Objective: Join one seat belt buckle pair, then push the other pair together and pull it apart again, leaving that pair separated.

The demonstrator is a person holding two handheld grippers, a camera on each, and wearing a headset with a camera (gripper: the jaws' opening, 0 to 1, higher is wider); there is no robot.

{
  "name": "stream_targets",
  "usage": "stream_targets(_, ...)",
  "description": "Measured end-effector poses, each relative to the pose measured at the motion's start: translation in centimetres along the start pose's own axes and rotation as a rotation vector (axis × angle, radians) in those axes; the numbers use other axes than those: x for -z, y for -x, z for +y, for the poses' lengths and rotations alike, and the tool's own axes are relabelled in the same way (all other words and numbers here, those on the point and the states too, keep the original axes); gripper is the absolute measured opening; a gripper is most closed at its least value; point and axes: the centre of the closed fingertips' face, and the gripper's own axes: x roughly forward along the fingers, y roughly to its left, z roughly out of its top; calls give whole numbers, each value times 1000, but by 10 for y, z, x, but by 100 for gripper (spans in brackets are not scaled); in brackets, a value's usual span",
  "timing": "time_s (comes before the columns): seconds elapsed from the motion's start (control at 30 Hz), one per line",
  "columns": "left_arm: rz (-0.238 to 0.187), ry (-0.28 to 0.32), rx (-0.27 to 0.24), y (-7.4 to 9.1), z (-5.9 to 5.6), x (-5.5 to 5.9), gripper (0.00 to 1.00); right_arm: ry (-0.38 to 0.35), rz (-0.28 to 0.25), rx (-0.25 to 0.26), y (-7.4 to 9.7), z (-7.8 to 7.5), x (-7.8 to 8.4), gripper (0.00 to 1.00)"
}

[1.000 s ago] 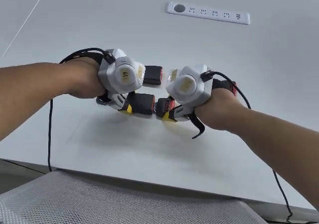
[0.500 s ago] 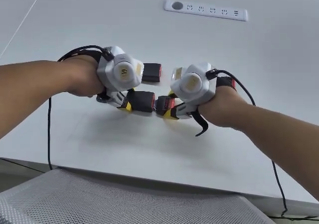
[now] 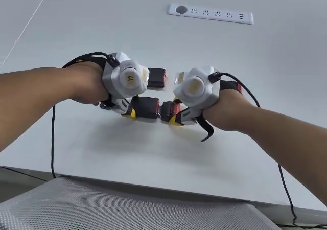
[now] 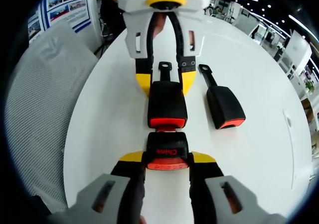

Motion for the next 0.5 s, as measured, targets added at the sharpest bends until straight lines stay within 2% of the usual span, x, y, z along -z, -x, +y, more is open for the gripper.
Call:
stream_targets(0.07,0,4,-1,-1,0,0,31,-29,-8,4,0,-1,0,33)
stream_targets(0.23,7,21,-7,0,-2,-1,32,-38,-21,6,0,0,-1,34)
stream_targets(0.37,9,7,5,-1,0,-1,33,-25,-11,6,0,-1,-1,35)
stream_targets(0.5,14,-10,-1,-1,1,-3,42,-19,-14,6,3,-3,-1,35)
